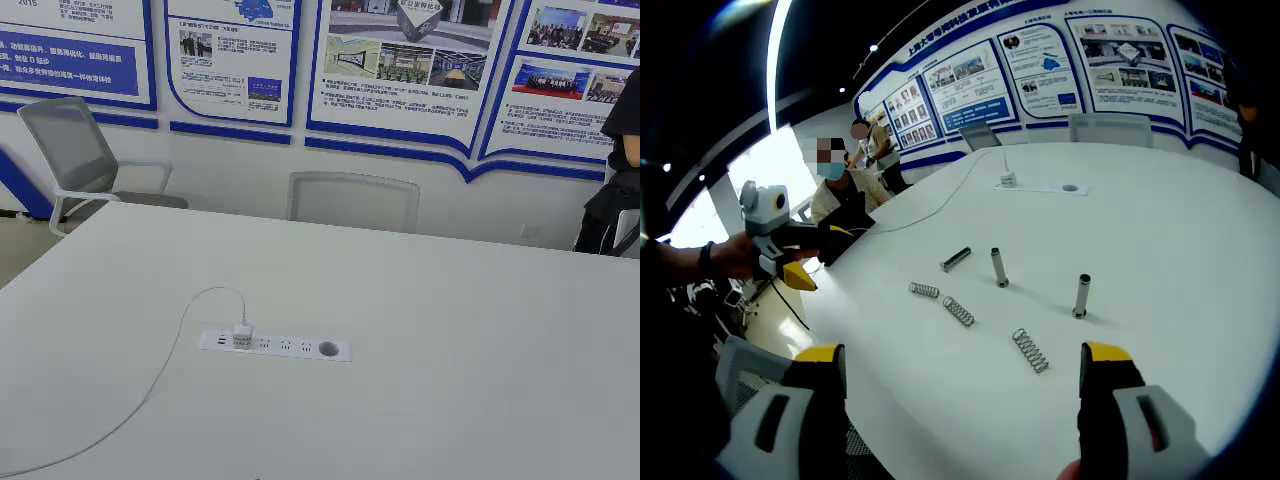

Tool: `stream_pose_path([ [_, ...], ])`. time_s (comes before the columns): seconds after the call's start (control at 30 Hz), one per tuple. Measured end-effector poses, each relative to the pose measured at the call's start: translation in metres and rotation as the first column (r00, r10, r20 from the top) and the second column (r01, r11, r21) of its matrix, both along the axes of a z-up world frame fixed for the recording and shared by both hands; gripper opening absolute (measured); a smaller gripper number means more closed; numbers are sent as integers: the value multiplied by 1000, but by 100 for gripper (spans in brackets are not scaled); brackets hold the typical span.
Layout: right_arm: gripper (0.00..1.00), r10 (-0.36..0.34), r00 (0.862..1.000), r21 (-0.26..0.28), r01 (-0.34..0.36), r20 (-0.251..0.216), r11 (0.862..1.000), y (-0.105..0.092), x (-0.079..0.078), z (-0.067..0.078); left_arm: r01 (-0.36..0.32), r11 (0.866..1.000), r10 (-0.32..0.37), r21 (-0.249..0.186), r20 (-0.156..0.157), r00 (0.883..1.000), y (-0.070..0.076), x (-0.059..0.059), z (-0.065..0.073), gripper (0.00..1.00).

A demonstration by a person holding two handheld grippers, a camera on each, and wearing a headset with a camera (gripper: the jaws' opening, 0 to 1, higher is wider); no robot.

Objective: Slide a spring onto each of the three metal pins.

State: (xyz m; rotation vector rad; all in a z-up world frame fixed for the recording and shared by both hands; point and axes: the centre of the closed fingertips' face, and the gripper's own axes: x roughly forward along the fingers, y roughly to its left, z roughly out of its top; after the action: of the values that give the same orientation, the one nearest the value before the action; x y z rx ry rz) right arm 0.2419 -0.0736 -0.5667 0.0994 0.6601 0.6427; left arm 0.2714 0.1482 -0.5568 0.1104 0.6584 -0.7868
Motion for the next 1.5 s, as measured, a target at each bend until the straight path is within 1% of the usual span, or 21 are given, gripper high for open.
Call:
stream_pose_path([
  [0.33,99,-5,1000,-1,5,-6,1000,-1,-1,-1,0,1000,0,3,-6,1000,1,-1,-2,100],
  [0.5,99,-5,1000,-2,5,-10,1000,0,-2,-2,-6,1000,6,-5,-8,1000,2,0,-1,100],
  [0.73,99,-3,1000,1,3,-11,1000,2,-2,-2,-2,1000,2,-4,-12,1000,0,3,-2,100],
  [1.17,99,-14,1000,1,14,-21,1000,-2,-5,-4,5,1000,-5,-7,-16,1000,-5,13,-4,99],
  [1.3,99,-13,1000,0,13,-25,1000,-2,-7,-5,10,1000,-10,-3,-19,1000,-6,16,-7,99],
  [1.43,99,-8,1000,-5,8,-28,1000,-1,-9,-6,-3,1000,3,-18,-26,1000,-7,21,-8,98],
  [1.5,99,-6,1000,-7,6,-28,1000,-1,-9,-7,-2,1000,2,-16,-27,1000,-9,21,-10,98],
])
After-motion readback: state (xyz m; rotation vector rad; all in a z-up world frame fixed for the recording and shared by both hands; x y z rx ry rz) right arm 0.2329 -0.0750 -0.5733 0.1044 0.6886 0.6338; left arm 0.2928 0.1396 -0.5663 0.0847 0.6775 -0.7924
